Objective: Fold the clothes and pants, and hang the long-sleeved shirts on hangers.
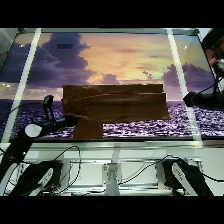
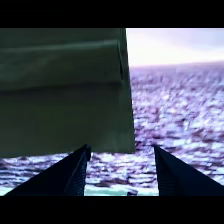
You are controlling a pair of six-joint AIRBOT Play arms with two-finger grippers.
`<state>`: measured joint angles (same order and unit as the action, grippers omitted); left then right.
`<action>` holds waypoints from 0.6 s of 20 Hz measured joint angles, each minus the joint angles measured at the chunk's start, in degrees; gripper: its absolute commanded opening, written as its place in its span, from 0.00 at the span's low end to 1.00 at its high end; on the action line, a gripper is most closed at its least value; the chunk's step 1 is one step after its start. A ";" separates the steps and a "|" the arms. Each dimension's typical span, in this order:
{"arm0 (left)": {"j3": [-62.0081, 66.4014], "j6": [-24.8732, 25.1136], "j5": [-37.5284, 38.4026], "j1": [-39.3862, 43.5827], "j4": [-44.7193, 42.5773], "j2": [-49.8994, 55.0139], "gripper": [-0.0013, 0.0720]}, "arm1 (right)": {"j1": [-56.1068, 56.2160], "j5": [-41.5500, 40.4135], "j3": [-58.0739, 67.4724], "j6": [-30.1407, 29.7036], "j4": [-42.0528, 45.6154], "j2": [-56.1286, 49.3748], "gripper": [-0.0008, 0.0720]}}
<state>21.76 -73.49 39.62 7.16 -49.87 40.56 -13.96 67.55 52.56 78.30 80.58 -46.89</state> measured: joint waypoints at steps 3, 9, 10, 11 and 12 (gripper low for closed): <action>5.14 0.09 1.03 0.00 0.24 -0.52 0.04 | 0.00 -4.92 -8.87 4.46 -1.07 -0.04 0.62; 8.09 0.24 1.79 0.00 0.37 -0.68 0.04 | 0.00 -16.57 -23.02 23.15 -2.12 -0.07 0.62; 8.24 0.24 1.81 0.00 0.39 -0.68 0.04 | 0.00 -17.84 -24.15 25.77 -2.32 -0.26 0.62; 8.31 0.26 1.81 0.00 0.42 -0.68 0.04 | 0.00 -18.67 -25.03 28.04 -2.51 -0.59 0.62; 8.41 0.26 1.86 0.00 0.42 -0.68 0.04 | 0.00 -19.32 -25.64 29.75 -2.93 -1.05 0.62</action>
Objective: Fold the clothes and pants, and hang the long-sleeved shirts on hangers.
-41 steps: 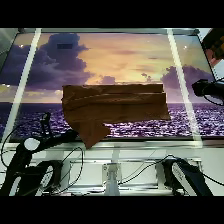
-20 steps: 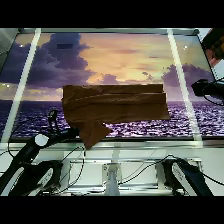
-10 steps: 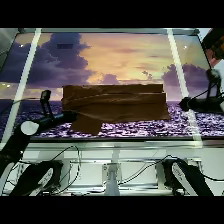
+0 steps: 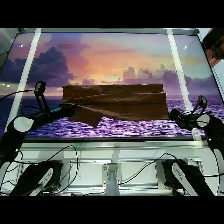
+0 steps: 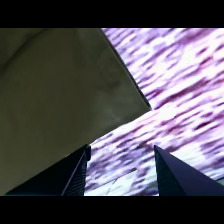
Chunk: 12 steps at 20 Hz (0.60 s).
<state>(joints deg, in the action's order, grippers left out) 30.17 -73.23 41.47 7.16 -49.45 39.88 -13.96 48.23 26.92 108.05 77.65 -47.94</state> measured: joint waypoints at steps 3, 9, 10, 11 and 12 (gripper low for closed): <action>0.13 0.00 -0.02 0.00 0.02 0.00 0.04 | 0.00 -1.84 -1.01 3.15 -3.13 -2.62 0.62; 0.13 0.02 0.00 0.00 0.02 0.00 0.04 | 0.00 -4.76 -1.53 4.90 -10.49 -9.46 0.53; 0.13 0.02 0.00 0.00 0.02 0.00 0.04 | 0.00 -5.84 -1.55 4.90 -11.26 -9.97 0.52; 0.13 0.02 0.00 0.00 0.02 0.00 0.04 | 0.00 -6.99 -1.57 4.87 -11.78 -10.36 0.52; 0.13 0.02 -0.02 0.00 0.02 0.00 0.04 | 0.00 -8.24 -1.57 4.68 -12.15 -10.67 0.50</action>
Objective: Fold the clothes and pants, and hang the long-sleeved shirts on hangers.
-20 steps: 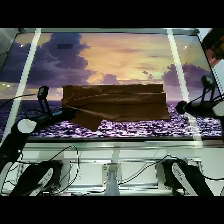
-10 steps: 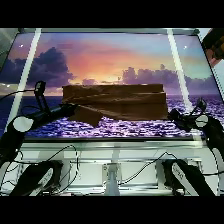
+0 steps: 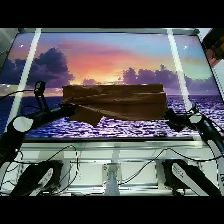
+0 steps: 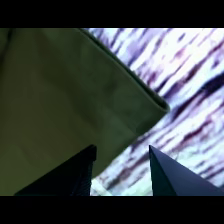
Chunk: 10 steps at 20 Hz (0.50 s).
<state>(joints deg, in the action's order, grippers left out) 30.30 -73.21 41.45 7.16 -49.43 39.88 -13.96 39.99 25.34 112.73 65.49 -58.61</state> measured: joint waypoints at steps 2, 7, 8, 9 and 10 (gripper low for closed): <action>0.00 0.00 -0.02 0.00 0.00 0.00 0.04 | 0.00 -2.08 -0.02 -0.39 -0.57 -0.37 0.44; 0.00 0.02 -0.02 0.00 0.00 0.00 0.04 | 0.00 -5.90 0.00 -0.83 -1.11 -0.70 0.44; 0.00 0.00 0.00 0.00 0.00 0.00 0.04 | 0.00 -5.88 -0.02 -0.85 -1.16 -0.72 0.45; 0.02 0.02 -0.04 0.00 0.00 0.00 0.04 | 0.00 -5.62 0.00 -0.87 -1.16 -0.74 0.45; 0.00 0.02 -0.02 0.00 0.00 0.00 0.04 | 0.00 -5.05 -0.02 -0.90 -1.22 -0.74 0.45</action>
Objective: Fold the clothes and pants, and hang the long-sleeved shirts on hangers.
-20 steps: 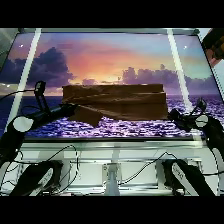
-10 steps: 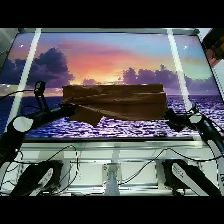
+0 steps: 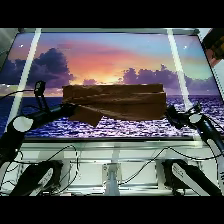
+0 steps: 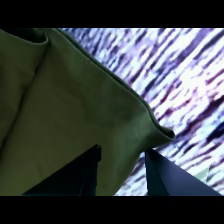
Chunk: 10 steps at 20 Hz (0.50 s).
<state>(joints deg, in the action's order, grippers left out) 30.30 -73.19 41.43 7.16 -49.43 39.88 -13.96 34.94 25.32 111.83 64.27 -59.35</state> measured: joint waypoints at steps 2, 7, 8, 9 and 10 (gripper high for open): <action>0.02 -0.02 -0.02 0.00 0.00 0.00 0.04 | 0.00 1.36 -0.04 0.00 0.09 -0.22 0.45; 0.02 0.00 0.00 0.00 0.00 0.00 0.04 | 0.00 1.33 0.07 0.00 -0.85 -2.60 0.22; 0.00 0.00 0.00 0.00 -0.02 0.00 0.04 | 0.00 1.31 0.04 -0.22 -0.94 -3.13 0.09; 0.00 0.00 -0.02 0.00 0.00 0.00 0.04 | 0.00 1.25 0.02 -0.63 -1.16 -3.50 0.04; 0.02 0.00 -0.02 0.00 0.00 0.00 0.04 | 0.00 1.18 0.11 -1.42 -1.40 -3.76 0.04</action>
<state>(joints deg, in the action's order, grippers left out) 30.33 -73.19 41.41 7.16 -49.43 39.88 -13.96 36.12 25.43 110.41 62.87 -63.11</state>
